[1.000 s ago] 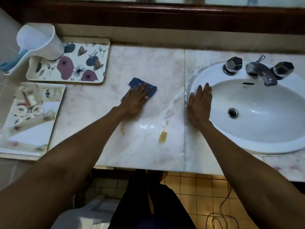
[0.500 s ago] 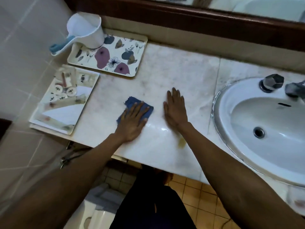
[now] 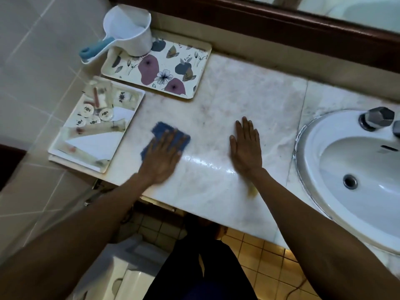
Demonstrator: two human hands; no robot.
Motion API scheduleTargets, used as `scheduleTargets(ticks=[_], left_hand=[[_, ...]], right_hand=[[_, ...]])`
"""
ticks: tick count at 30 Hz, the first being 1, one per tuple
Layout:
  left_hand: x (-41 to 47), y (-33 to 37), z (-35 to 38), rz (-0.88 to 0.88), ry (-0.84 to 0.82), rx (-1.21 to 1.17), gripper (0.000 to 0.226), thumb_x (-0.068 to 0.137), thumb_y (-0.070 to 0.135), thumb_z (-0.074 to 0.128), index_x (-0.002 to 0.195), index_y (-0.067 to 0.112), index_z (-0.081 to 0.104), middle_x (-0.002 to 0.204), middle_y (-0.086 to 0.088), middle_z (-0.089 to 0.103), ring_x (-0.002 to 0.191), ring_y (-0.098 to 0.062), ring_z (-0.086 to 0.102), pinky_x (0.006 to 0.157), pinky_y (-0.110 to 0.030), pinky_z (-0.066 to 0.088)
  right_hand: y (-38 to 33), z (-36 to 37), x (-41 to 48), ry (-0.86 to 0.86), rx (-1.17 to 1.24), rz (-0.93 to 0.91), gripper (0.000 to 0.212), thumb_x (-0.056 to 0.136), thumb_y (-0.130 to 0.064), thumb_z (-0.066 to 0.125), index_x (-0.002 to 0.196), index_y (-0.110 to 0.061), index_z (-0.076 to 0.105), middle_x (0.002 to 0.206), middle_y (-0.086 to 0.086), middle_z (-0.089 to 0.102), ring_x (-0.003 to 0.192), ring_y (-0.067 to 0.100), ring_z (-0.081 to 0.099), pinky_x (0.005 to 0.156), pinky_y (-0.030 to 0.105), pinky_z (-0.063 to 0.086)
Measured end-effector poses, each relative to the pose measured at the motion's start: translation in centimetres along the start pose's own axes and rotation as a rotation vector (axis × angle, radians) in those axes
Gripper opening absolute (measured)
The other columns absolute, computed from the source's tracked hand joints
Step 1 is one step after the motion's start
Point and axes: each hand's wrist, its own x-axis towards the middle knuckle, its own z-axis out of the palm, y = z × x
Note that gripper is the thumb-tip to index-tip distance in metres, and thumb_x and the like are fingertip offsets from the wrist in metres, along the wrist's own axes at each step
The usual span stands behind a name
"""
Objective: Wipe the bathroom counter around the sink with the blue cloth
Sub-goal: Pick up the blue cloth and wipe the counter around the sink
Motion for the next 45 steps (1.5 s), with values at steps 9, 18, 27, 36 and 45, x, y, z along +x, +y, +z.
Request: scheduleTargets(ticks=[9,18,27,36,45], left_hand=[[-1.1,6.0,1.8,0.077,0.072,-0.122,0.053,0.109,0.034,0.028,0.160,0.028,0.020,0.169,-0.002,0.014,0.156,-0.023,0.010,0.124,-0.052,0.007],[0.1,-4.8,-1.2,-0.226,0.098,-0.081,0.053,0.109,0.035,0.027,0.160,0.029,0.017,0.168,-0.003,0.016,0.156,-0.026,0.011,0.123,-0.055,0.012],[-4.5,-2.7,0.9,-0.192,0.098,-0.121,0.054,0.109,0.040,0.022,0.161,0.031,0.013,0.170,-0.001,0.009,0.156,-0.022,0.006,0.125,-0.050,0.007],[-4.3,-5.0,-0.5,-0.173,0.027,-0.104,0.060,0.105,0.053,0.028,0.160,0.036,0.012,0.170,0.001,0.008,0.156,-0.020,0.005,0.124,-0.048,0.003],[1.9,10.0,1.6,-0.063,0.062,-0.238,0.054,0.108,0.041,0.025,0.160,0.035,0.015,0.169,-0.003,0.014,0.156,-0.024,0.009,0.123,-0.055,0.007]], right_hand=[[-2.5,-0.4,0.9,0.015,-0.019,0.062,0.052,0.106,-0.031,0.030,0.152,-0.006,0.028,0.165,0.015,0.015,0.154,0.029,0.011,0.125,0.048,0.008],[-7.5,1.9,3.0,-0.036,-0.037,-0.034,0.057,0.106,-0.031,0.029,0.156,-0.006,0.019,0.167,0.015,0.007,0.155,0.028,0.004,0.126,0.045,0.007],[-8.1,3.0,2.8,-0.019,-0.025,0.002,0.058,0.104,-0.039,0.030,0.156,-0.012,0.021,0.167,0.007,0.010,0.155,0.022,0.007,0.126,0.044,0.007],[-8.1,2.6,2.5,-0.029,-0.005,-0.010,0.058,0.105,-0.037,0.031,0.156,-0.012,0.022,0.167,0.007,0.011,0.155,0.023,0.008,0.126,0.043,0.007],[-1.2,-2.9,-0.1,-0.117,0.085,-0.048,0.046,0.107,-0.028,0.036,0.146,-0.005,0.043,0.159,0.016,0.033,0.149,0.029,0.028,0.123,0.043,0.022]])
